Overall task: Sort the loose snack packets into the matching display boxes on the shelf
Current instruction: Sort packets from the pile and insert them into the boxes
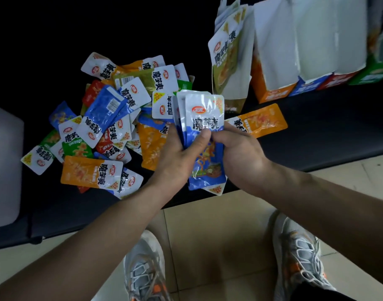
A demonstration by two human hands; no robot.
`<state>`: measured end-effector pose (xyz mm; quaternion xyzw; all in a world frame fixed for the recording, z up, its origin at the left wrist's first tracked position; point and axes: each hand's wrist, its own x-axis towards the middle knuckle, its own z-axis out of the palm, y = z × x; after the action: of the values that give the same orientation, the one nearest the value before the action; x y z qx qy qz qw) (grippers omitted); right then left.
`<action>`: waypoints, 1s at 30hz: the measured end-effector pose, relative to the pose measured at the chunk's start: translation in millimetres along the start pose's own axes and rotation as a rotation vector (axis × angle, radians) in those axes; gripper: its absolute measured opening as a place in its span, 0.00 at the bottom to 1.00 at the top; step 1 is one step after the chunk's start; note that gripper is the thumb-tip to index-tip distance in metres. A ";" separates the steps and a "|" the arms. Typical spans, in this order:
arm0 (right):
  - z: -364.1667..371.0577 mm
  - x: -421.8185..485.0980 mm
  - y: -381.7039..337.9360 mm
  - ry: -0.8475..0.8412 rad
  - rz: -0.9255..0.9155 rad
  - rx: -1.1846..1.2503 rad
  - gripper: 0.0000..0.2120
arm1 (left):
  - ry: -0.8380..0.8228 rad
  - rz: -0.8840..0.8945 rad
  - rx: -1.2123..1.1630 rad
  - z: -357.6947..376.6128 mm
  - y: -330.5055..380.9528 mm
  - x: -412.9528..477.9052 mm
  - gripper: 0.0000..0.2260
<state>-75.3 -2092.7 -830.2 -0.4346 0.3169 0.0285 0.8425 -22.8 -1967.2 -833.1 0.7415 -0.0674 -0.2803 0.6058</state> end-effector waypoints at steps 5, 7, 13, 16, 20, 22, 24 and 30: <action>-13.6 3.1 -13.4 -0.099 0.030 -0.021 0.20 | -0.168 -0.073 0.083 5.2 13.0 12.2 0.14; -19.9 0.0 -24.5 -0.165 0.031 -0.081 0.19 | -0.159 -0.057 0.198 7.9 23.7 15.7 0.13; -75.3 -2.8 -92.3 0.045 -0.345 -0.864 0.14 | -0.103 -0.106 0.377 25.2 81.6 45.8 0.18; -122.7 7.6 -119.7 0.305 -0.530 -1.255 0.17 | -0.096 -0.009 0.378 59.9 114.8 79.7 0.11; -174.2 19.9 -124.0 0.408 -0.461 -1.529 0.25 | -0.039 0.151 0.366 127.9 150.2 131.4 0.08; -184.7 21.5 -120.5 0.377 -0.442 -1.568 0.28 | -0.020 0.173 0.294 157.0 158.3 156.4 0.07; -189.5 22.8 -116.7 0.327 -0.451 -1.600 0.29 | -0.012 0.188 0.263 180.4 160.5 174.6 0.08; -198.9 23.7 -120.2 0.270 -0.455 -1.649 0.27 | 0.019 0.270 0.343 211.3 144.4 200.9 0.18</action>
<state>-118.8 -2322.0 -841.4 -0.9595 0.1978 0.0280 0.1986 74.3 -2274.5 -788.1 0.8206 -0.2073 -0.1743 0.5033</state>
